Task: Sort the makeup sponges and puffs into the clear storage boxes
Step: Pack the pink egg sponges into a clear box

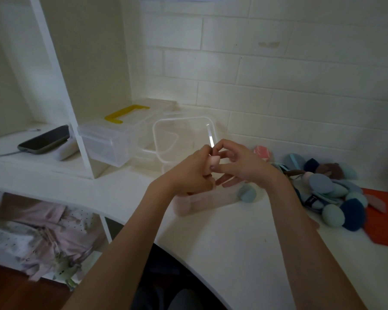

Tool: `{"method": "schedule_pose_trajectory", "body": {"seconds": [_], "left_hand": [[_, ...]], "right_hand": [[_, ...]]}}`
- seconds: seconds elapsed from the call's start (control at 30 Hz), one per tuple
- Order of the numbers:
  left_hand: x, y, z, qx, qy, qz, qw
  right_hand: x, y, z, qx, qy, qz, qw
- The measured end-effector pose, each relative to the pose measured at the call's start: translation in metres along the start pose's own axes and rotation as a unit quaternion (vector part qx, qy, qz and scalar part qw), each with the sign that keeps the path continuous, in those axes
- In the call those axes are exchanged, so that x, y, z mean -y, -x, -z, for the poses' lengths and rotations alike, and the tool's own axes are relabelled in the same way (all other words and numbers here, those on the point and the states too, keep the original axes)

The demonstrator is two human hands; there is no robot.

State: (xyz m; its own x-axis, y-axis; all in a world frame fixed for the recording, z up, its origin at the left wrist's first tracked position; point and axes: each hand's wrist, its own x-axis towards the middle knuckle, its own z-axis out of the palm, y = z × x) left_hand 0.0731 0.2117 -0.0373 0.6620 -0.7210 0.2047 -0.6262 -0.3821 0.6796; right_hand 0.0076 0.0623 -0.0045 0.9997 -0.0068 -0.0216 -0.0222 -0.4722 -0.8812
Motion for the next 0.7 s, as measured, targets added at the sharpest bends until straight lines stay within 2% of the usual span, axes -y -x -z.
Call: {"method": "schedule_pose_trajectory", "body": {"seconds": [0.17, 0.3, 0.47, 0.57, 0.7], "left_hand": [[0.004, -0.002, 0.002, -0.037, 0.016, -0.006, 0.999], [0.006, -0.003, 0.001, -0.034, 0.036, 0.012, 0.999], [0.008, -0.004, 0.0, -0.021, 0.002, -0.005, 1.0], [0.008, -0.004, 0.0, -0.016, -0.013, -0.01, 1.0], [0.008, -0.003, -0.002, -0.033, -0.016, 0.0, 0.999]], "right_hand": [[-0.002, 0.001, 0.004, -0.05, -0.029, -0.004, 0.998], [-0.001, 0.003, 0.02, -0.081, -0.012, 0.006, 0.997], [0.009, 0.005, 0.02, 0.024, 0.195, -0.024, 0.98], [0.01, 0.001, 0.009, 0.025, 0.261, -0.02, 0.965], [0.013, 0.002, 0.004, 0.066, 0.288, -0.033, 0.955]]}}
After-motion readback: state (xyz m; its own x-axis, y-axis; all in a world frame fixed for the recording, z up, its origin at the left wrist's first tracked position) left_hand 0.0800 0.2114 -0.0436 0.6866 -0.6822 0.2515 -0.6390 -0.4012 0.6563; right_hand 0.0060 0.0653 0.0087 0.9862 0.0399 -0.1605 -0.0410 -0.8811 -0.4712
